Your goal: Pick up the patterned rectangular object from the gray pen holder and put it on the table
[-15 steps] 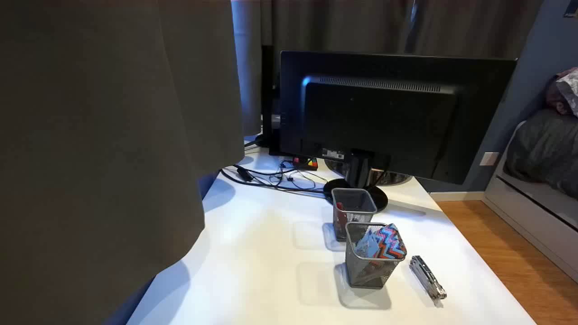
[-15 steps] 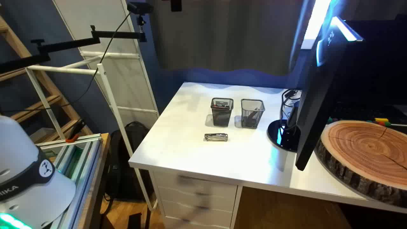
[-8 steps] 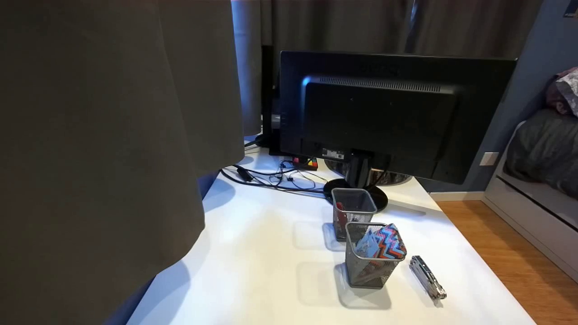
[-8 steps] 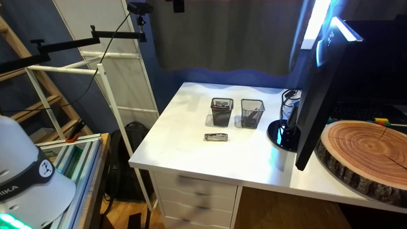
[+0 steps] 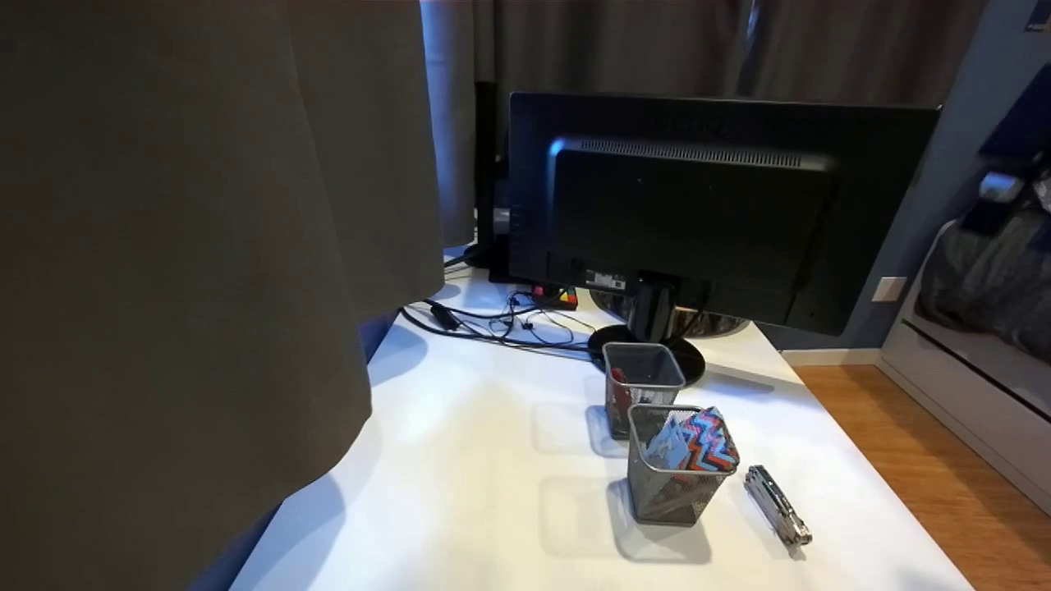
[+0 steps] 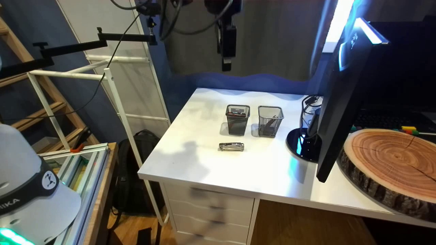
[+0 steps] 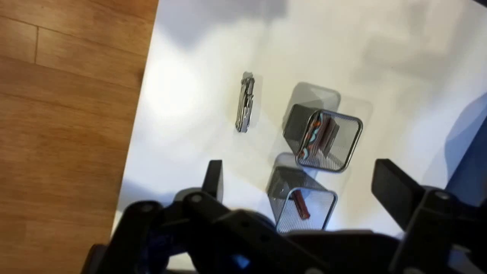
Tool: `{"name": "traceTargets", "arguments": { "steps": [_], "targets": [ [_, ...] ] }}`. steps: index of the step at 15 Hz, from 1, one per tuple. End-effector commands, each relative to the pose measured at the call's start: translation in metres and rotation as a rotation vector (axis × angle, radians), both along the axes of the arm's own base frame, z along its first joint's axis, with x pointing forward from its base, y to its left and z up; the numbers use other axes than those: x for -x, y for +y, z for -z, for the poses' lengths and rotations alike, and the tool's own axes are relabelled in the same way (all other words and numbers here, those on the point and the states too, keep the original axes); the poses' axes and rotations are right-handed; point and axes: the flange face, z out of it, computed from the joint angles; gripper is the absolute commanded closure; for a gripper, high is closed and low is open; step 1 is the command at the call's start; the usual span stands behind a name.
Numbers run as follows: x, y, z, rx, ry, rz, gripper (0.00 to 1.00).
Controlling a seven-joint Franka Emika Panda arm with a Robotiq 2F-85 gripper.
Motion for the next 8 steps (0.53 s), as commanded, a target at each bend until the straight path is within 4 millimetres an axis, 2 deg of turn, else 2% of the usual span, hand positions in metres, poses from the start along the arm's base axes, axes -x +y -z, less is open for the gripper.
{"name": "traceTargets", "arguments": {
  "steps": [1,3,6,7,8],
  "targets": [
    [-0.004,0.016,0.019,-0.007,0.042,-0.024,0.0],
    [-0.01,0.041,0.046,-0.015,0.099,-0.06,0.0],
    [-0.019,0.044,0.048,-0.02,0.102,-0.06,0.0],
    [-0.034,0.051,0.07,-0.041,0.109,0.003,0.0],
    [-0.04,0.052,0.086,-0.039,0.119,0.027,0.0]
  ]
}}
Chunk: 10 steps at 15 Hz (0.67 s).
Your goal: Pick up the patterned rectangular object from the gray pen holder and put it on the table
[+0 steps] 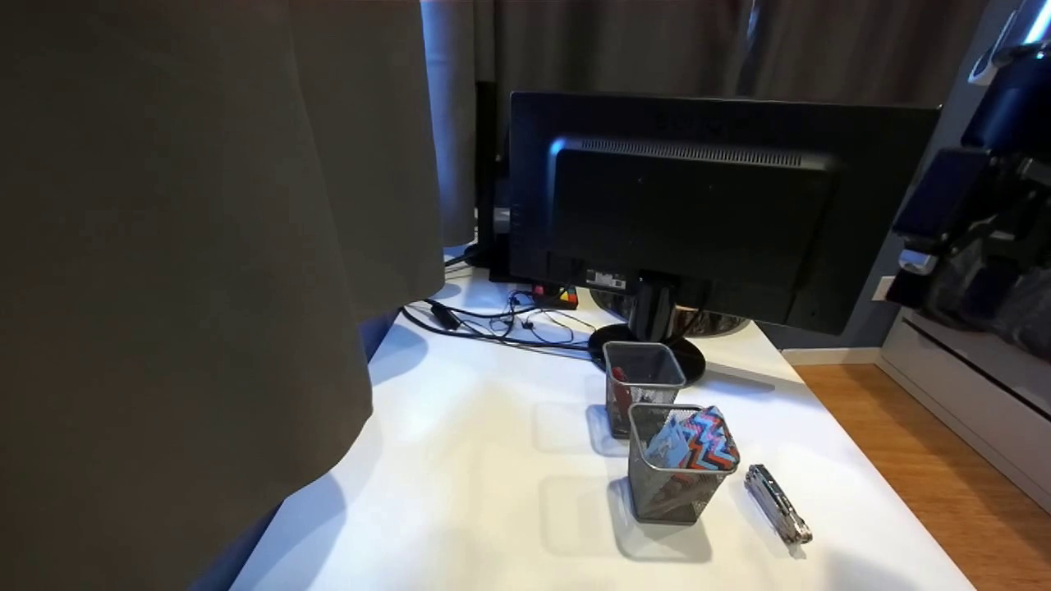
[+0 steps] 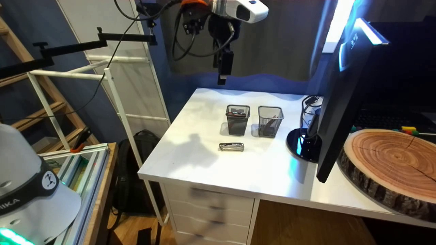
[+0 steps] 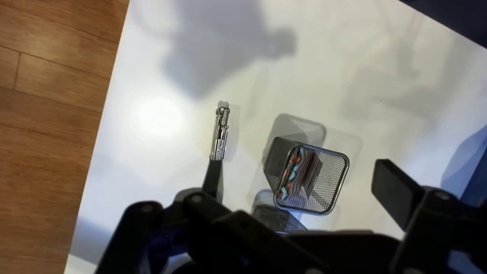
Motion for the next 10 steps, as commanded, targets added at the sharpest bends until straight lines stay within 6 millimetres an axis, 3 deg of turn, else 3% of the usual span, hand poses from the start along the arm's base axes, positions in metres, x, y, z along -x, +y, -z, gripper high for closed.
{"name": "traceTargets", "arguments": {
  "steps": [1,4,6,10],
  "targets": [
    [-0.025,0.006,0.055,-0.009,0.008,0.124,0.0],
    [-0.044,-0.001,0.098,-0.007,-0.035,0.239,0.0],
    [-0.057,0.007,0.127,-0.032,-0.05,0.263,0.0],
    [-0.075,0.029,0.147,-0.065,-0.079,0.265,0.0]
  ]
}}
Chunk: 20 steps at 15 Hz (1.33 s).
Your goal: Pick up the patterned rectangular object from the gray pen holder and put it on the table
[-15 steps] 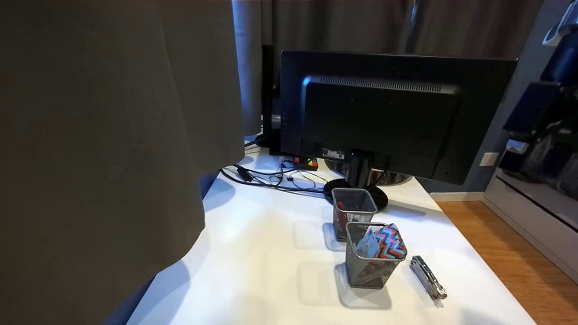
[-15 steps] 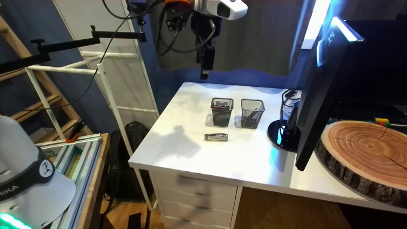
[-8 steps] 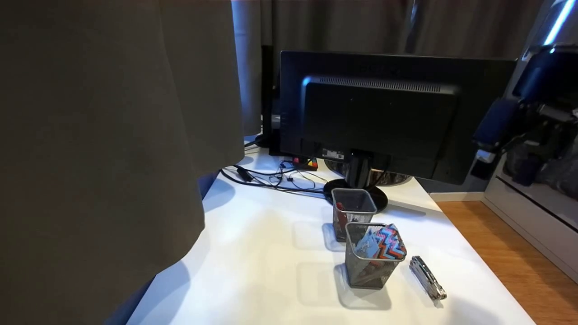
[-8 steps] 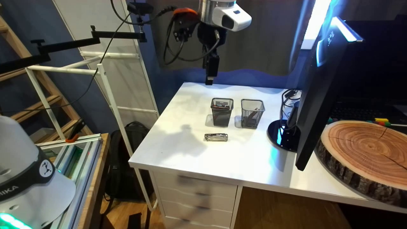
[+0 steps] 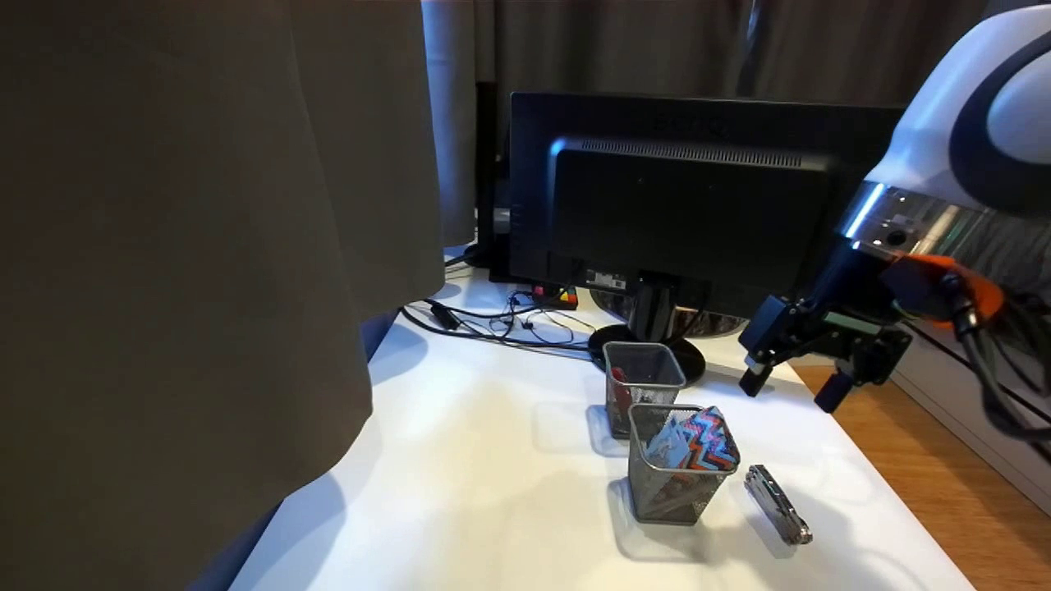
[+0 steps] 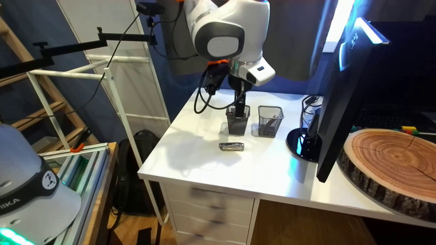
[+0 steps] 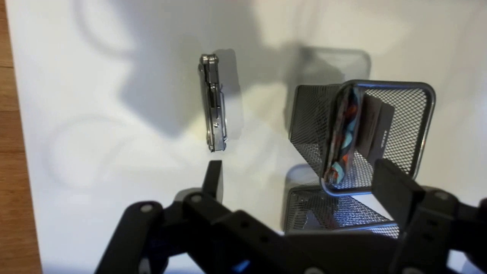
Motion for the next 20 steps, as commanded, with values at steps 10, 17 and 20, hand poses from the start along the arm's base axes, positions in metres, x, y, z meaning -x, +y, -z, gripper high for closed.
{"name": "traceTargets", "arguments": {
  "steps": [10,17,20],
  "targets": [
    [-0.022,0.041,0.031,-0.135,0.025,0.072,0.65],
    [-0.019,0.038,0.043,-0.154,0.052,0.108,0.57],
    [-0.018,0.037,0.048,-0.154,0.063,0.115,0.8]
  ]
}}
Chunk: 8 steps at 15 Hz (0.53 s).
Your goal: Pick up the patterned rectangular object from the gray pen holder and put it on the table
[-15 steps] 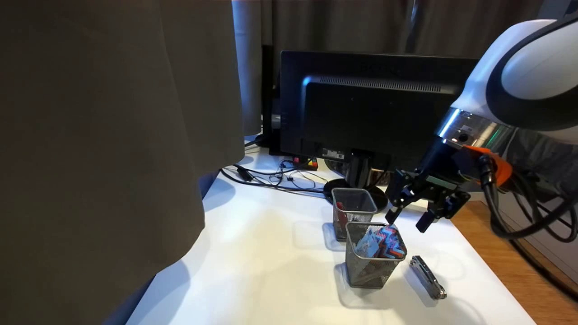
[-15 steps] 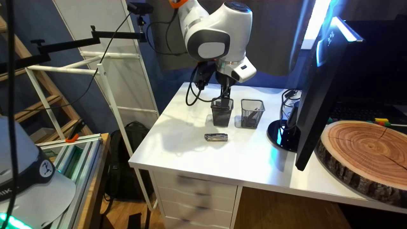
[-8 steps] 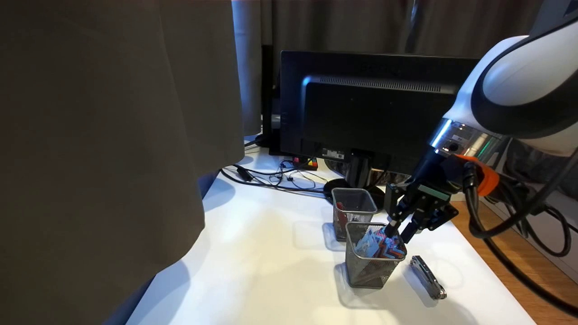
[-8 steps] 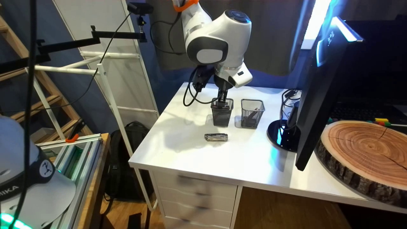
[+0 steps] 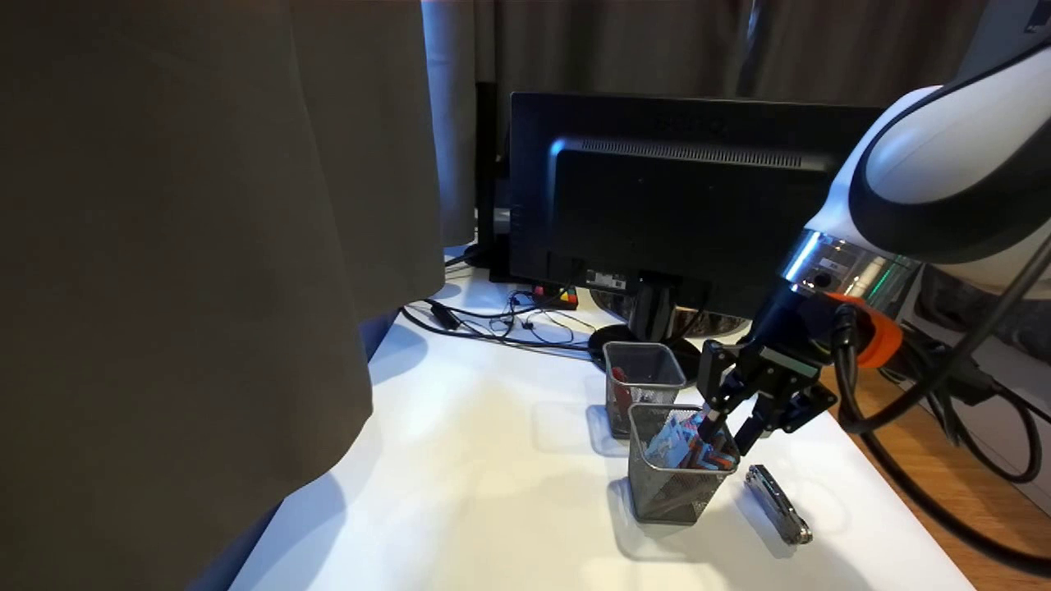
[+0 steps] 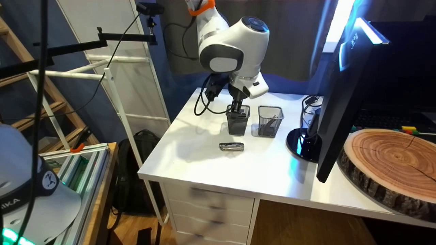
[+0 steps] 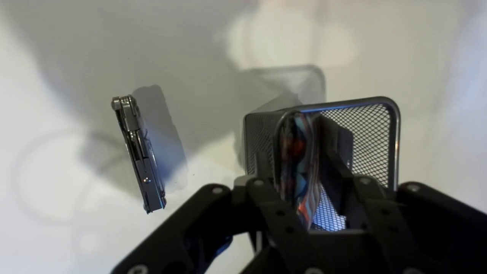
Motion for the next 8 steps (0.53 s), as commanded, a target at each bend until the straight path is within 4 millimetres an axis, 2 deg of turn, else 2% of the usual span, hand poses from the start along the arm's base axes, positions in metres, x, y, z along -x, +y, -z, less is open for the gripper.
{"name": "traceTargets", "arguments": {
  "steps": [1,2,3,4,8],
  "targets": [
    [-0.0032,0.0004,0.005,-0.023,0.003,0.016,0.89],
    [-0.0032,0.0005,0.0058,-0.023,0.003,0.016,0.99],
    [-0.0033,0.0006,0.0051,-0.022,0.002,0.016,0.99],
    [-0.0033,0.0005,0.0031,-0.019,-0.001,0.016,0.95],
    [-0.0015,0.0008,-0.0042,-0.015,-0.006,0.009,0.95]
  ]
}}
